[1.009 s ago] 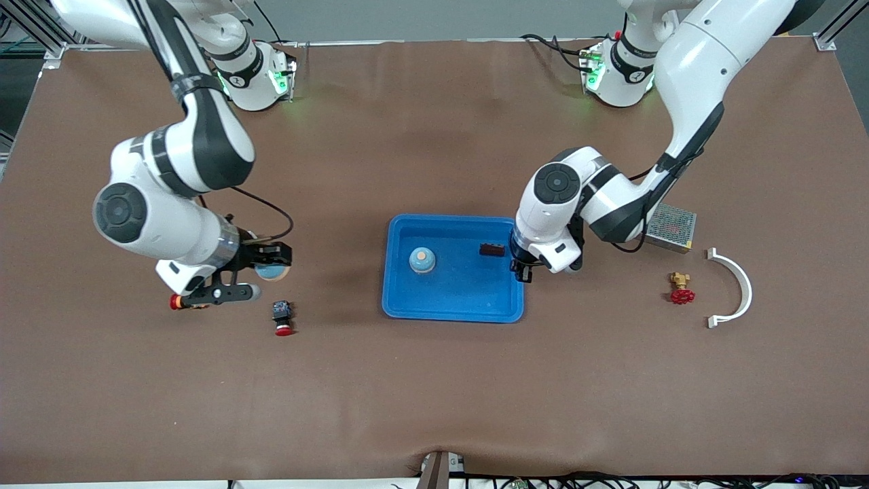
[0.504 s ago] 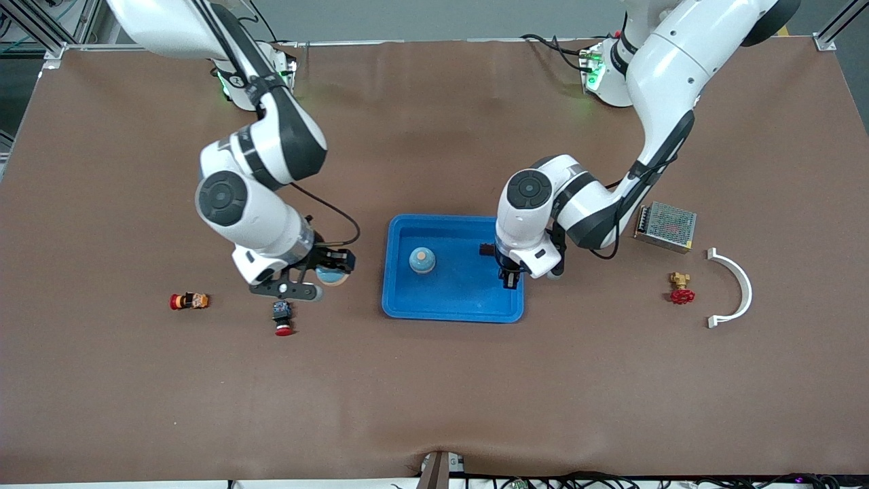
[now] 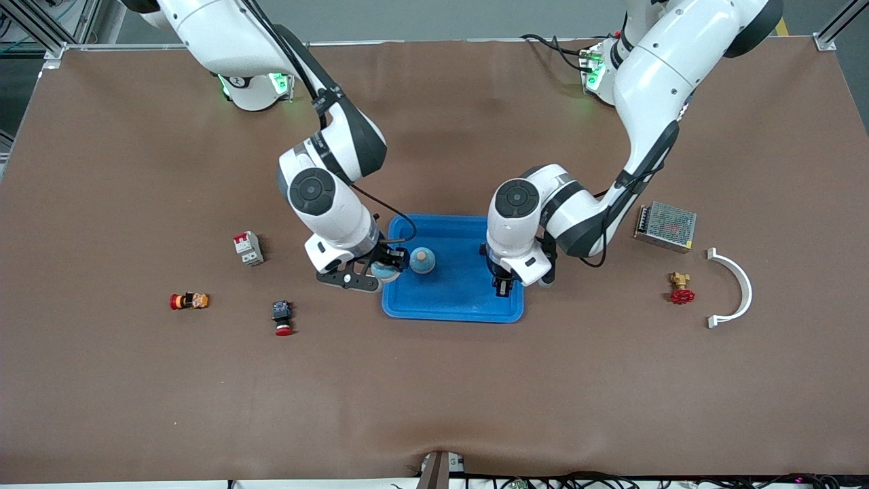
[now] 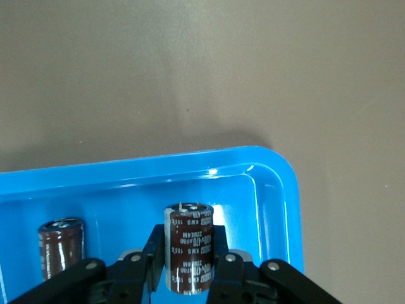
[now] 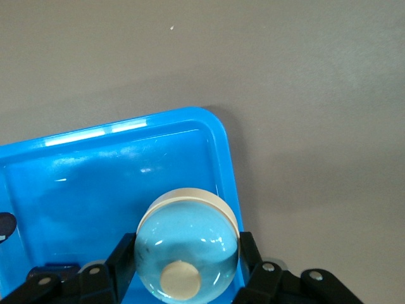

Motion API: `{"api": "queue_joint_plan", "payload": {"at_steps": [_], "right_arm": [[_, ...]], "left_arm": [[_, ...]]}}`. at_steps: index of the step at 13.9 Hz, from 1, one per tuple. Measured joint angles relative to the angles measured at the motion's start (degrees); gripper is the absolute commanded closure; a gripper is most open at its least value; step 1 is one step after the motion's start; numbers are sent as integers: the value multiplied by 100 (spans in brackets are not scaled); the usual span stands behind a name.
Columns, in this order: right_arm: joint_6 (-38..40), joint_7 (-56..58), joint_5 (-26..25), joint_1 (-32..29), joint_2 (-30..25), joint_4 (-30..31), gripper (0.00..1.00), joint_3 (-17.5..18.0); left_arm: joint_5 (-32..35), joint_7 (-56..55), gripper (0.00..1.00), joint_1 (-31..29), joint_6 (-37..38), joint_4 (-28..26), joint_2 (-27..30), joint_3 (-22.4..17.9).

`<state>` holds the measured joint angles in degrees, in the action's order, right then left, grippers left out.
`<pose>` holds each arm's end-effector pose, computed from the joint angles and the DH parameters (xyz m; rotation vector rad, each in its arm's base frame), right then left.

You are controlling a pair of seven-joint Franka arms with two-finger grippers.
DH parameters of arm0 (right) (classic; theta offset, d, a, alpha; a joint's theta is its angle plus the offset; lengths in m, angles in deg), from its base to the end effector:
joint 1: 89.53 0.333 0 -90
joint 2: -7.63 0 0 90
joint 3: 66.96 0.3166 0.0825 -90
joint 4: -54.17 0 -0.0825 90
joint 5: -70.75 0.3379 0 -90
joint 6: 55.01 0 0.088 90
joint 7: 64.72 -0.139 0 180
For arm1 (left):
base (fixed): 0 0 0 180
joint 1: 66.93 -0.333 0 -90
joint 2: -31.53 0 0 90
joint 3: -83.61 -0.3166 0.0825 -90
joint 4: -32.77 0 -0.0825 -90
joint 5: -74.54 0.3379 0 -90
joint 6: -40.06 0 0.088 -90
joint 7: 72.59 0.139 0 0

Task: Place electrolytic capacitor and blue bell in tray
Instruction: 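Carry the blue button and the capacitor over the blue tray, then lower the button and capacitor into the tray with both grippers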

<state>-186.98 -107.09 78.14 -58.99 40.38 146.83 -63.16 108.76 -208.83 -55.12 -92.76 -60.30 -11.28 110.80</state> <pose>0.5512 0.3764 0.2993 -2.9437 0.3454 -0.0082 0.5535 -0.3656 0.2219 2.3418 2.0014 0.2048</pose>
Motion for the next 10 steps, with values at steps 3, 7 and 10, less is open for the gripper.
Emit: {"api": "queue_joint_plan", "payload": {"at_steps": [3,7,10], "right_arm": [[-249,-17,-3,6,140,-16,51,-26],[-306,-31,-4,21,401,-291,51,-38],[-445,-185,-120,144,647,-484,51,-38]], "left_arm": [[0,-13,100,257,0,153,-163,-195],[0,-20,100,321,0,232,-249,-214],[0,-20,100,344,0,262,-268,-214]]}}
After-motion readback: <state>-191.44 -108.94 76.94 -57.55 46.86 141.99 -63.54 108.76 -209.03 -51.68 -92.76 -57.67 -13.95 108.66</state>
